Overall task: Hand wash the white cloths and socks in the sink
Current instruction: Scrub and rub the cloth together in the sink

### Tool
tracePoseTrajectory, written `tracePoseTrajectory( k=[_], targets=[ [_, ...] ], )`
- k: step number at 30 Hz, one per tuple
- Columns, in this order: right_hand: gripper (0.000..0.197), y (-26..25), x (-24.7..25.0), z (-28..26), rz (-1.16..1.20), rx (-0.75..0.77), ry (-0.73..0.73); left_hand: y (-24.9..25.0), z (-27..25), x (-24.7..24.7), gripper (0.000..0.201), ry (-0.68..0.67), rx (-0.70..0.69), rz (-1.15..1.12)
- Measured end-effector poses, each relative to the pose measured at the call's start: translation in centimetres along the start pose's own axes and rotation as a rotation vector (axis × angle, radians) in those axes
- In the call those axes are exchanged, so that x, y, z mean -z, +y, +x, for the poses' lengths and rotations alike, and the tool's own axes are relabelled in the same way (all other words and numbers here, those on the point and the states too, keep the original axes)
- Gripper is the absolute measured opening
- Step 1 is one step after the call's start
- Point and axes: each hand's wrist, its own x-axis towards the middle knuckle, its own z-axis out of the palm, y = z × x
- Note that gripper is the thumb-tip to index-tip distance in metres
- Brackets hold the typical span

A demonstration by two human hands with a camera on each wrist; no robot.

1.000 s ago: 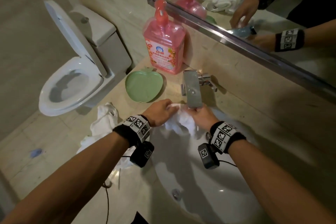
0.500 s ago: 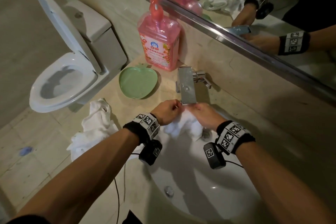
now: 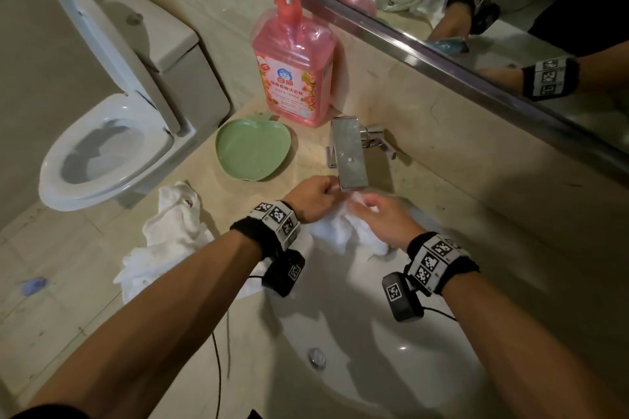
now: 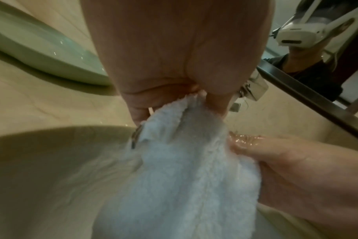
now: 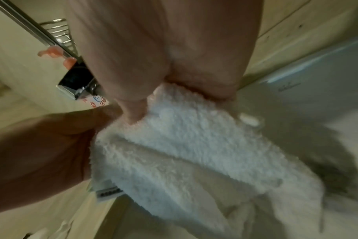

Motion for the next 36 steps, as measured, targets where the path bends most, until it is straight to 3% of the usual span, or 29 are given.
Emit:
tracePoseTrajectory(
  k=[2, 8, 10, 11, 13, 16, 22, 26, 28, 30, 31, 34, 36],
  targets=[
    [0.03, -1.5, -1.1, 0.1, 0.13, -0.011, -0.09, -0.9, -0.8, 0.8, 0.026, 0.038, -0.022, 0.037],
    [0.036, -5.2, -3.8, 1.7, 0.087, -0.055, -0.09, -2.8, -3.2, 3.8, 0.012, 0.107, -0.049, 0.039],
    [0.036, -5.3, -4.0, 2.2, 0.251, -0.093, -0.012, -3.4, -3.3, 4.3, 0.007, 0.076, -0.016, 0.037],
    [0.035, -5.1, -4.0, 2.4, 0.313, -0.112, 0.041, -3.6, -3.2, 4.4, 0.017, 0.063, 0.013, 0.059],
    [0.027, -4.2, -3.6, 2.5, 0.283, -0.086, 0.128, -4.0, -2.6, 3.7, 0.029, 0.07, 0.103, 0.106],
    [0.014, -2.5, -2.2, 2.5, 0.194, -0.063, 0.189, -3.8, -1.3, 2.1, 0.027, 0.089, 0.164, 0.092],
    [0.044, 0.3, 0.8, 0.8, 0.123, -0.056, 0.008, -0.9, 1.0, -1.1, 0.012, -0.006, -0.042, -0.148],
    [0.027, 1.6, 0.8, 0.4, 0.107, -0.002, 0.026, -0.1, 2.0, -1.8, 0.01, 0.007, -0.054, -0.256],
    [0.033, 1.3, 0.4, 0.4, 0.182, -0.018, 0.049, -1.0, 2.1, -1.6, 0.015, 0.007, 0.03, -0.274],
    [0.021, 0.8, -0.2, 0.8, 0.261, -0.006, 0.057, -2.6, 1.7, -1.3, 0.019, 0.0, 0.108, -0.267],
    [0.015, 0.3, -0.5, 1.0, 0.304, -0.001, 0.032, -3.4, 1.4, -1.1, 0.019, 0.027, 0.097, -0.237],
    [0.027, -1.3, -2.0, 1.5, 0.386, 0.027, -0.081, -4.9, 0.1, -0.1, 0.022, 0.136, 0.019, -0.199],
    [0.024, -2.8, -3.3, 1.7, 0.4, -0.018, -0.197, -5.0, -0.5, 0.8, 0.023, 0.161, -0.007, -0.178]
  ],
)
